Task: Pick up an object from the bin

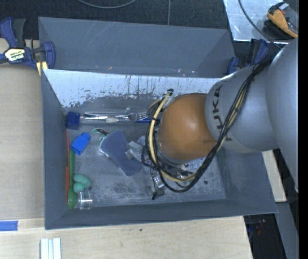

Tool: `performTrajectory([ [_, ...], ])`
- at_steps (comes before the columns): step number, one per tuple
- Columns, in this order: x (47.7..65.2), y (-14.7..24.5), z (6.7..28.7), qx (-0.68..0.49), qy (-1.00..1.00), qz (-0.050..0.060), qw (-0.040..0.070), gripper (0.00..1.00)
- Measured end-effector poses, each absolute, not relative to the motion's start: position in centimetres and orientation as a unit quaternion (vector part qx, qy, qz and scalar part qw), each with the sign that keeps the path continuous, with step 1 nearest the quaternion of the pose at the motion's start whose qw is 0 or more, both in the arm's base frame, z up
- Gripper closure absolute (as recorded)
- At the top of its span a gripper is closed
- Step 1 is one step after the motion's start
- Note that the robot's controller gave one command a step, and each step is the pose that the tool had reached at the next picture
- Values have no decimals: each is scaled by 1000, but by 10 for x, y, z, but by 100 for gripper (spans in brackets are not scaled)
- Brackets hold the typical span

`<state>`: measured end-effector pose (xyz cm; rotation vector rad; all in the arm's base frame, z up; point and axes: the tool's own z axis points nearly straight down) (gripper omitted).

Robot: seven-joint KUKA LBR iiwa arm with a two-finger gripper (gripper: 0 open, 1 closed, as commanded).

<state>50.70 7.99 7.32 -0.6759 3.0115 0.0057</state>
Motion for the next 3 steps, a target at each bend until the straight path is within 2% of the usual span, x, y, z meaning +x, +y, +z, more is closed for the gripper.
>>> performTrajectory([
  [1,528,47,74,-387,922,-2,32,100],
  [2,528,47,74,-386,922,-2,32,100],
  [3,527,49,118,-395,918,-3,36,100],
])
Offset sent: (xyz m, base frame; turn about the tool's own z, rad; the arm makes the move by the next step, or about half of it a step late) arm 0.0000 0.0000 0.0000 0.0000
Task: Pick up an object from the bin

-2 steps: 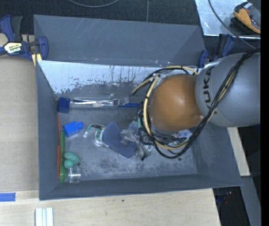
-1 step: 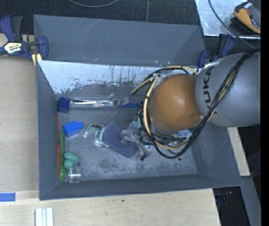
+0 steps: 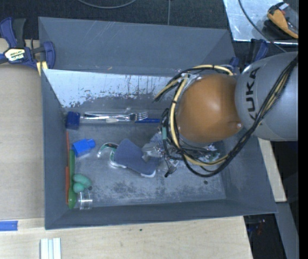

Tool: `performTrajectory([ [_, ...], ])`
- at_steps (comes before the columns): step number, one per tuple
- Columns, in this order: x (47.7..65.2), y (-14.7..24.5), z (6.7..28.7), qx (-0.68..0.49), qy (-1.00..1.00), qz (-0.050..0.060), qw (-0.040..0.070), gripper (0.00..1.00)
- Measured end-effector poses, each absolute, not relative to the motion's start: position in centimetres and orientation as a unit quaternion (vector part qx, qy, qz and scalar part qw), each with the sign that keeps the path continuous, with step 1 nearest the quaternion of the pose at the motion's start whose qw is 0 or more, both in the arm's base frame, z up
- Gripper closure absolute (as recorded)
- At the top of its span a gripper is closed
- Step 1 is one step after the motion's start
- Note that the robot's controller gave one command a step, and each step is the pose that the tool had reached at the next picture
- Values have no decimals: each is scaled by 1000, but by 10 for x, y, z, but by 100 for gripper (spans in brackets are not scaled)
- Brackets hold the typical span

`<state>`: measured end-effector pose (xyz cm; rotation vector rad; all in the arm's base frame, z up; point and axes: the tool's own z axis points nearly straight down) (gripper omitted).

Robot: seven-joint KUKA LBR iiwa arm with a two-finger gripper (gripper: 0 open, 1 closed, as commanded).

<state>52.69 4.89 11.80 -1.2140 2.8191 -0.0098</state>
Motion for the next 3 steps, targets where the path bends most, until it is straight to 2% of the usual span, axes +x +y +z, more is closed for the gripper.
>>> performTrajectory([
  [1,511,57,90,-282,959,2,32,100],
  [2,537,66,191,-387,921,-3,36,100],
  [3,533,63,189,-357,933,-1,38,100],
])
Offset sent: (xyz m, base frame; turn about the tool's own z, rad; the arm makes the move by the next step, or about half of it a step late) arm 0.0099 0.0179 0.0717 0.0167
